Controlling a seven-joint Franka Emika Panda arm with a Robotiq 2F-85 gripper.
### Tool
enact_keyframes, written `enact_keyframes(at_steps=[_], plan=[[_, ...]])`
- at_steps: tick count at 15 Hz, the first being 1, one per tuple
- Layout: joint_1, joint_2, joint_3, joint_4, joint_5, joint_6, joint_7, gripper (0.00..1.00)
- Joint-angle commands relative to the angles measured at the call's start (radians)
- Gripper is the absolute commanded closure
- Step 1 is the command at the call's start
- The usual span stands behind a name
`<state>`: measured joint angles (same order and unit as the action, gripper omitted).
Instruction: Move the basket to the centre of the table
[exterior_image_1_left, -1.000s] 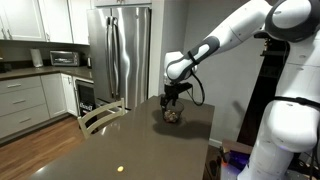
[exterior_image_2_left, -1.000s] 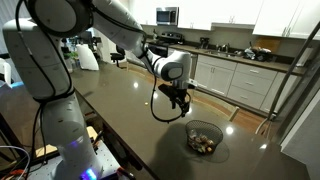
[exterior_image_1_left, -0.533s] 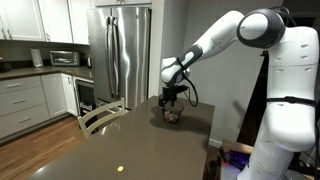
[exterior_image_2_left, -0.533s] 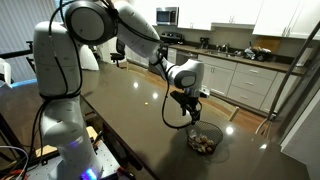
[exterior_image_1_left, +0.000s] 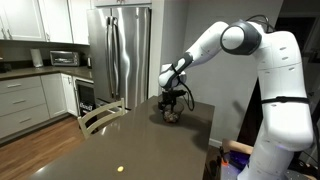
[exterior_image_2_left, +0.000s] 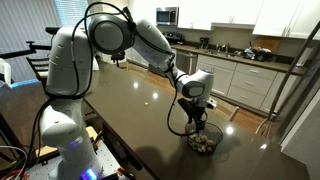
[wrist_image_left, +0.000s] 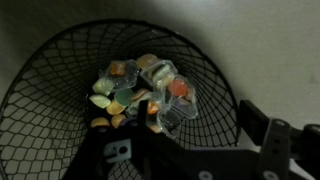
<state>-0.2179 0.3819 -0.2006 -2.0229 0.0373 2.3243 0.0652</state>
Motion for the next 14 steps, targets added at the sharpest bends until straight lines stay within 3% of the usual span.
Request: enact_keyframes(at_steps=[1,9,14], plan=[[-0.020,0.039,0.014,0.054,0.048,-0.027,-0.010,0.40],[-0.012,0.047,0.013,0.088,0.049,-0.035,0.000,0.93],[-0.006,0.034,0.009,0.085,0.037,-0.028,0.006,0.97]])
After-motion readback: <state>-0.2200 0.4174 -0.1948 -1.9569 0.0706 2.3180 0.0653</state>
